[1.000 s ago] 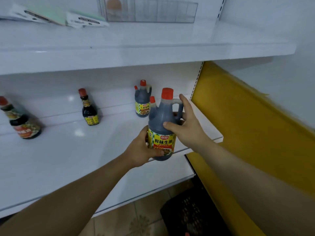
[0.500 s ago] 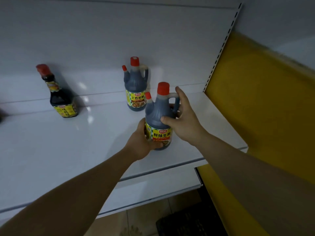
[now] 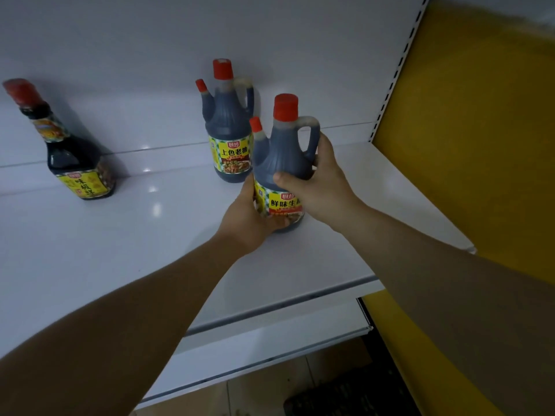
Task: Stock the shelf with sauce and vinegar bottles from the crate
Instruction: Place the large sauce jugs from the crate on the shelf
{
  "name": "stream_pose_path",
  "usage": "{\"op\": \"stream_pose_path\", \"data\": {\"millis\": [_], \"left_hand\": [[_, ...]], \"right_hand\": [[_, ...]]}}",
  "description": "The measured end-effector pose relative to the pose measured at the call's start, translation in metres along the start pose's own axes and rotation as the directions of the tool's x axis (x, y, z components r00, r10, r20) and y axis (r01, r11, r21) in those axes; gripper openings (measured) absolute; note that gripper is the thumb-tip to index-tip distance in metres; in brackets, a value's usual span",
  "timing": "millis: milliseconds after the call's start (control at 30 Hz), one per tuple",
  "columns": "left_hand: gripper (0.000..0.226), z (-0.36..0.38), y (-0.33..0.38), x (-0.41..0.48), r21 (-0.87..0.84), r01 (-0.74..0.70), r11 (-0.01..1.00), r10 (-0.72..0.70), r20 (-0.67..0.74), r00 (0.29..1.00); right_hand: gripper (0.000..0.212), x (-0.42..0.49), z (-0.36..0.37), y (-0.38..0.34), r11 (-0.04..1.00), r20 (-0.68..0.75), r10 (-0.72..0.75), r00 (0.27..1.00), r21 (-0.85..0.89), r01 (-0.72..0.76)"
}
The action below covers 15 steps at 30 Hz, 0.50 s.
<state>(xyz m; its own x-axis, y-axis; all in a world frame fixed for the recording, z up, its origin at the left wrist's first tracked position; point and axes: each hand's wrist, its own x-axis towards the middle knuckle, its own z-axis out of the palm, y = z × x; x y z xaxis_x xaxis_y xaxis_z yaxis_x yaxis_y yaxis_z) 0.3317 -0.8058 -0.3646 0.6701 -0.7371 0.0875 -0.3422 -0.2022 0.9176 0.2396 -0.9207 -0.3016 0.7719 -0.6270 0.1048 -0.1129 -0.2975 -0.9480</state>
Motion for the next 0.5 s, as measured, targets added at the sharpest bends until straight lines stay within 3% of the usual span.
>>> {"op": "stream_pose_path", "data": {"millis": [100, 233, 333, 500], "left_hand": [[0.088, -0.004, -0.001, 0.009, 0.057, -0.057, 0.997, 0.059, -0.029, 0.998], [0.096, -0.021, -0.007, 0.021, 0.204, -0.089, 0.975, 0.144, -0.274, 0.951], [0.108, -0.031, -0.014, 0.036, 0.298, -0.033, 0.954, 0.152, -0.385, 0.910], [0.124, -0.032, -0.023, 0.062, 0.169, 0.025, 0.985, 0.047, -0.409, 0.911]], "right_hand": [[0.087, 0.013, 0.003, 0.003, 1.000, -0.015, -0.015, 1.000, 0.006, 0.015], [0.077, 0.035, 0.003, 0.006, 0.999, -0.013, -0.045, 0.999, 0.003, 0.045], [0.070, 0.052, 0.005, 0.011, 0.997, -0.035, -0.069, 0.997, 0.025, 0.070], [0.055, 0.077, 0.011, 0.021, 0.993, -0.076, -0.090, 0.993, 0.064, 0.095]]}}
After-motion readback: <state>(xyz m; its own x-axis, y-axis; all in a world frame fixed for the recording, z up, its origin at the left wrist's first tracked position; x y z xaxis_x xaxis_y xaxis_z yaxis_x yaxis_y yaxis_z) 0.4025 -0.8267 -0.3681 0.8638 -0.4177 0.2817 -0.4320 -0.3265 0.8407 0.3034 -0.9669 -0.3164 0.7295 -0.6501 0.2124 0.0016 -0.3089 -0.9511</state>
